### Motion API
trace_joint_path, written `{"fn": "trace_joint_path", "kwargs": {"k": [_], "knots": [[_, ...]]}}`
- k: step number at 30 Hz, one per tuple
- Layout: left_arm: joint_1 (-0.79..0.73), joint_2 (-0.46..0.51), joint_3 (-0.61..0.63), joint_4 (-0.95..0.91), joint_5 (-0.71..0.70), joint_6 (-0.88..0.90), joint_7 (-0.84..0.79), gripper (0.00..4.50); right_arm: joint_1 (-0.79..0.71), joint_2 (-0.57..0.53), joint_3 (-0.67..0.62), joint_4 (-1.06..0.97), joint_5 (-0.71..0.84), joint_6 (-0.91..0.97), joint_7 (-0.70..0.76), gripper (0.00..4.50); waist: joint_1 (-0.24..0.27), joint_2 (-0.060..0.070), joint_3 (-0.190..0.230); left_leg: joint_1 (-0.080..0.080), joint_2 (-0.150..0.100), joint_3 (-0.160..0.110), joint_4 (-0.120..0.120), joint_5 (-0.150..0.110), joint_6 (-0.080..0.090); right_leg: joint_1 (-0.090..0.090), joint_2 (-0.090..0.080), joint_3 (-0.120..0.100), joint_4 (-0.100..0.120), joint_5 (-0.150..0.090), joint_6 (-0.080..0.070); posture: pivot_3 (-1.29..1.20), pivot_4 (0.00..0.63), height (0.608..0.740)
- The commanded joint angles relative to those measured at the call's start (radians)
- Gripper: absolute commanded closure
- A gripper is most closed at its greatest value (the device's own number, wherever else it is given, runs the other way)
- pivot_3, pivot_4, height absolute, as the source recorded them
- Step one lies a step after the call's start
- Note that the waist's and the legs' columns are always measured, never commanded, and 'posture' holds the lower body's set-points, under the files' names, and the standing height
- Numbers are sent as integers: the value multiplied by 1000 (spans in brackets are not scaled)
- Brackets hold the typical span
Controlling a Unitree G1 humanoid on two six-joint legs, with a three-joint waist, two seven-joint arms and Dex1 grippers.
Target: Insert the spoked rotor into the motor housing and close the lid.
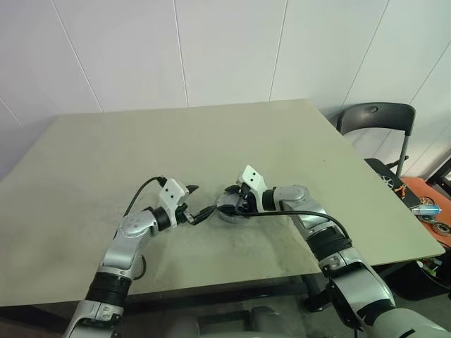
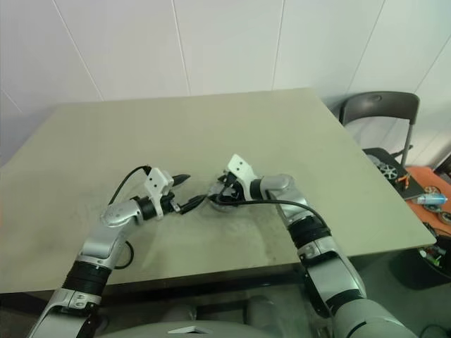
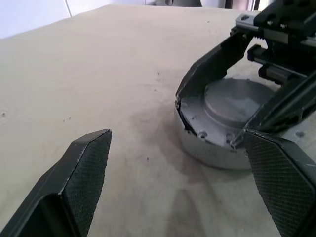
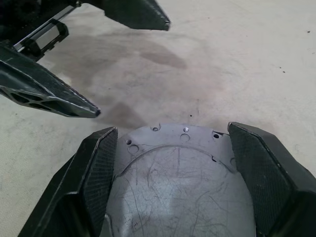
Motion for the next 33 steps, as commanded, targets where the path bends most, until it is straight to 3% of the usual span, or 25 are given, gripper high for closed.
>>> {"fn": "trace_joint_path", "kwargs": {"k": [1, 5, 7, 16, 25, 33], "knots": [[-31, -9, -1, 6, 6, -23, 0, 0, 27, -12, 24, 71, -52, 26, -27, 1238, 0, 0, 0, 0, 0, 0, 0, 0, 0, 0, 0, 0, 0, 0, 0, 0, 0, 740], [-41, -36, -12, 20, -2, -26, -7, 0, 23, -11, 23, 77, -53, 23, -31, 1238, 1, 0, 0, 0, 0, 0, 0, 0, 0, 0, 0, 0, 0, 0, 0, 0, 0, 740], [-40, -49, -9, 21, -15, -22, -15, 398, 23, -11, 24, 77, -54, 22, -30, 1238, 1, 0, -1, 0, 0, 0, 0, 0, 0, 0, 0, 0, 0, 0, 0, 0, 0, 740], [-72, -115, -2, 82, -37, -15, -39, 3333, 17, -8, 25, 80, -54, 18, -28, 1238, 1, 1, -2, 0, 0, 0, 1, 0, 0, 0, 0, 0, 0, 0, 0, 0, 0, 740], [-119, -176, -39, 178, 20, 32, 16, 3333, 22, -12, 26, 70, -52, 20, -23, 1238, 0, 2, -4, 0, 0, 0, 1, 0, 0, 0, 0, 0, 0, 0, 0, 0, 0, 740], [-119, -166, -64, 171, -17, 140, -51, 3333, 13, -9, 25, 79, -53, 19, -24, 1238, -1, 1, -7, 0, 0, 0, 0, 0, 0, 0, 0, 0, 0, 0, 0, 0, 0, 740]]}}
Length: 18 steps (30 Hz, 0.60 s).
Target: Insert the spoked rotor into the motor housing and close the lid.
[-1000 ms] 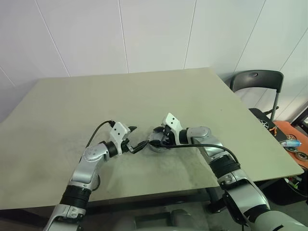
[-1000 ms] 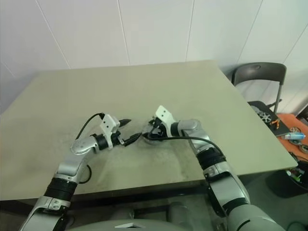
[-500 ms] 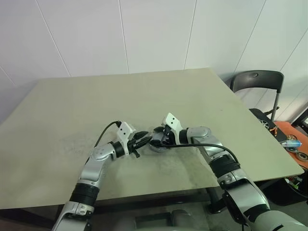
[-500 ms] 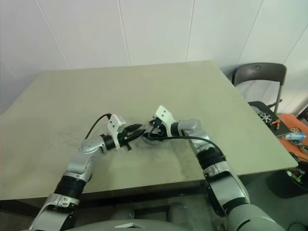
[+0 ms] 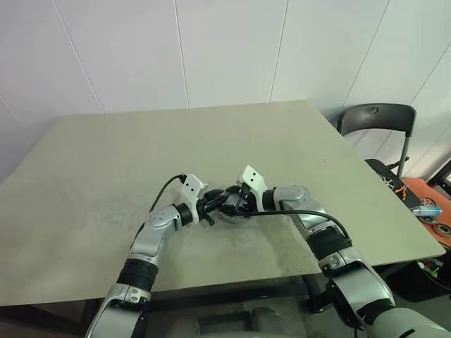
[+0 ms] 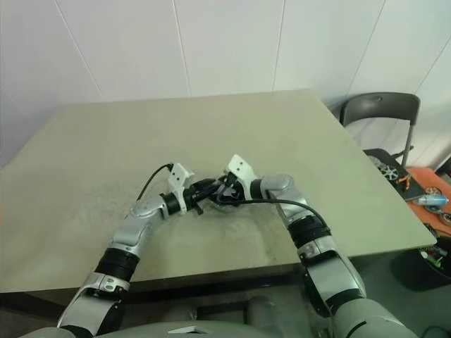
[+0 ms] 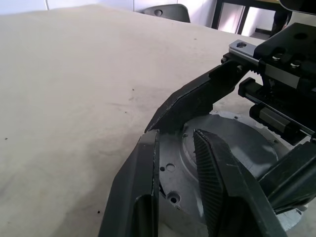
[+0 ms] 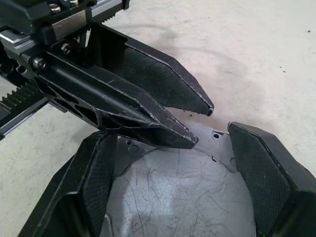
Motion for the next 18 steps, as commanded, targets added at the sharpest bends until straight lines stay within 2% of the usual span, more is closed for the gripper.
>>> {"fn": "trace_joint_path", "kwargs": {"k": [1, 3, 5, 12, 18], "knots": [[3, 6, -55, -7, -7, 63, -72, 3516, 17, -9, 23, 64, -51, 22, -25, 1238, -1, 0, -2, 0, 0, 0, 0, 0, 0, 0, 0, 0, 0, 0, 0, 0, 0, 740], [0, 22, -72, -11, -1, 72, -102, 3896, 13, -9, 21, 66, -49, 23, -25, 1238, -4, 0, -2, 0, 0, 0, -1, 0, 0, 0, 0, 0, -1, 0, 0, 0, 0, 740], [-6, 32, -77, -6, 6, 75, -113, 4474, 11, -9, 19, 66, -47, 23, -25, 1238, -8, 0, -2, 0, 0, 0, -1, 0, 0, 0, 0, 0, -1, 0, 0, 0, 0, 740], [-24, 77, -114, 19, 63, 89, -109, 4474, 13, -12, 17, 60, -44, 26, -27, 1238, -11, 0, -3, 0, 0, 0, -1, 0, 0, 0, 0, 0, -1, 0, 0, 0, 0, 740], [-31, 118, -140, 11, 91, 105, -119, 4474, 14, -4, -31, -16, 35, 97, 16, 1238, -12, 0, -3, -1, 0, -1, -2, 0, 0, 0, 0, 0, -2, 0, 0, 0, 0, 740]]}}
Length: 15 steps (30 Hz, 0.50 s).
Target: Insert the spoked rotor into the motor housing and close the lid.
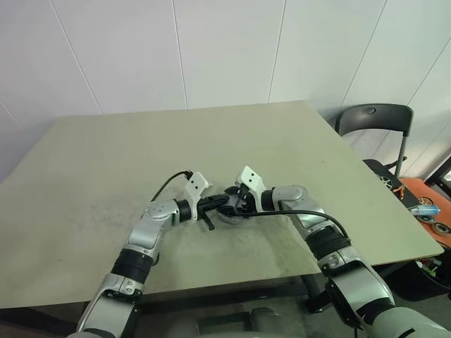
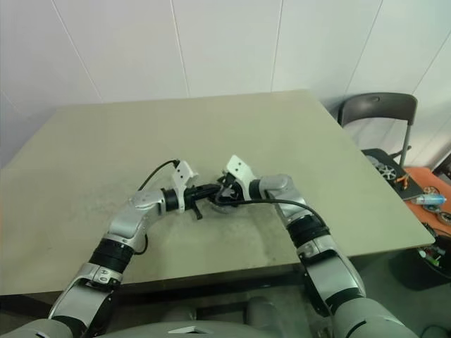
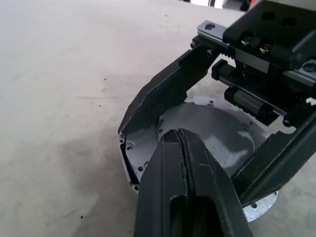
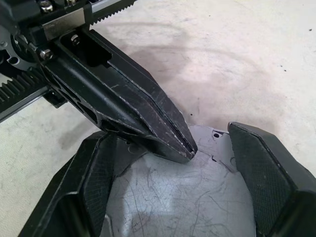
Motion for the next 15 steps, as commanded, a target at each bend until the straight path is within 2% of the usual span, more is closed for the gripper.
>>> {"fn": "trace_joint_path", "kwargs": {"k": [1, 2, 4, 15], "knots": [[26, 36, -57, 33, 56, 49, -24, 4499, 17, -5, -40, -25, 52, 98, 25, 888, 0, 0, 0, 0, 0, 0, 0, 0, 0, -1, 0, 0, 0, 0, 0, 0, 0, 740], [25, 40, -56, 32, 57, 47, -21, 4500, 17, -5, -48, -45, 69, 121, 35, 516, 2, 0, 0, -1, 0, 0, -1, 0, 0, -1, 0, 0, 0, 0, 0, 0, 0, 740], [24, 43, -52, 31, 57, 43, -13, 4500, 19, -9, -58, -86, 98, 154, 59, 42, 4, 1, 0, -2, 0, -1, -2, 0, 0, -2, 0, -1, 0, -1, 2, 0, 0, 740], [34, 38, -33, 25, 50, 7, 30, 4500, -20, -30, -197, -155, 250, 243, 89, 42, 13, 2, 2, -3, 0, -1, -3, 0, 0, -4, 0, -1, 0, -1, 2, 0, 0, 740]]}}
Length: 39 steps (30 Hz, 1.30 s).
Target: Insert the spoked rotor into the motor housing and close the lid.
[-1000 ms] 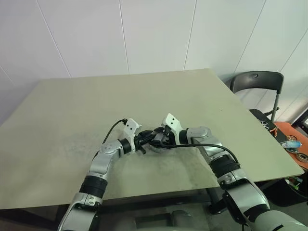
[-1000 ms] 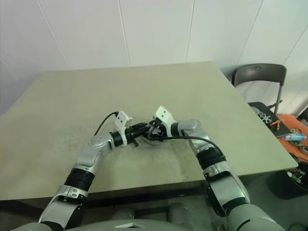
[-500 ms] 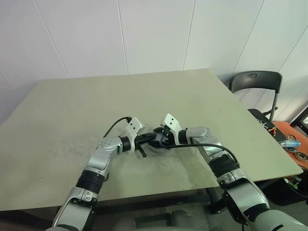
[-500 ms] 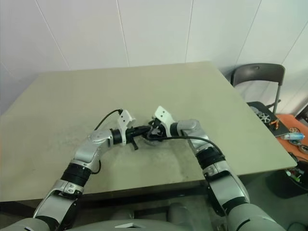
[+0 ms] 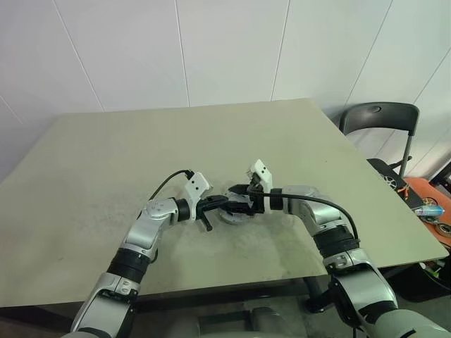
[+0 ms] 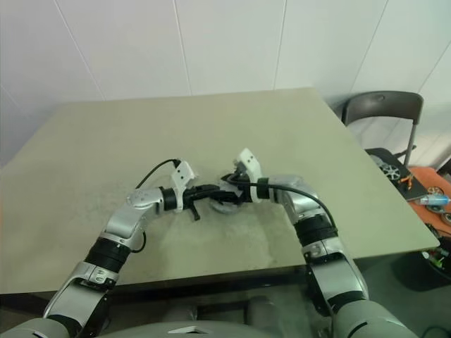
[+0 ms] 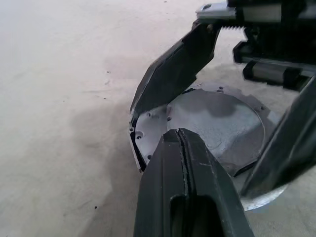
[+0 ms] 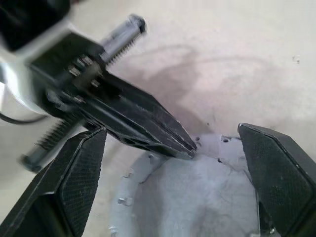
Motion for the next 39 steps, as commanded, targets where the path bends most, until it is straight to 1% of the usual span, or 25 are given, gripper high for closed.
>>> {"fn": "trace_joint_path", "kwargs": {"k": [1, 5, 9, 14, 18, 25, 30, 34, 39], "knots": [[30, 12, -13, 39, 36, 19, 16, 4500, -38, -18, -69, -35, 51, 5, -1, 42, 0, 0, 0, 0, 0, 0, 0, 0, 0, 0, 0, 0, 0, 0, 0, 0, 0, 740], [38, 13, -8, 29, 28, 22, 20, 4500, -52, -60, -110, 23, 45, 15, -36, 42, 0, 0, 0, 0, 0, 0, 0, 0, 0, 0, 0, 0, 0, 0, 0, 0, 0, 740], [41, 12, -6, 21, 29, 22, 23, 4500, -50, -117, -114, 73, 28, 22, -39, 42, 0, 0, 0, 0, 0, 0, 0, 0, 0, 0, 0, 0, 0, 0, 0, 0, 0, 740], [39, 6, -1, 22, 30, 10, 34, 4500, -22, -146, -98, 62, 39, 46, -12, 42, -3, 1, 1, 0, 0, 1, 0, 0, 0, -1, 0, 0, 0, 0, 0, 0, 0, 740], [32, -5, 16, 28, 25, -15, 59, 4500, 10, -143, -79, 19, 59, 109, 19, 42, -1, 0, 2, -1, 0, 1, 0, 0, 0, 0, 0, 0, 0, 0, 0, 0, 0, 740], [36, -2, 20, 23, 25, -25, 67, 4500, 25, -100, -87, 22, 93, 245, -4, 42, -1, 0, 3, -1, 0, 1, 0, 0, 0, -1, 0, 0, 0, 0, 0, 0, 0, 740], [42, 1, 20, 13, 24, -22, 70, 4500, 20, -68, -102, 40, 101, 298, -60, 42, 0, 1, 4, -2, 0, 1, 0, 0, 0, -2, 0, 0, 0, 0, 0, 0, 0, 740], [47, 3, 20, 5, 24, -20, 69, 4500, -28, -59, -121, 158, 58, 331, -169, 42, 2, 1, 4, -2, 0, 1, 0, 0, 0, -2, 0, 0, 0, 0, 0, 0, 0, 740], [49, 5, 21, 2, 24, -19, 68, 4500, -27, -68, -111, 143, 82, 363, -141, 42, 2, 1, 4, -1, 0, 1, 3, 0, 0, 0, 0, 0, 0, 0, 0, 0, 0, 740]]}}
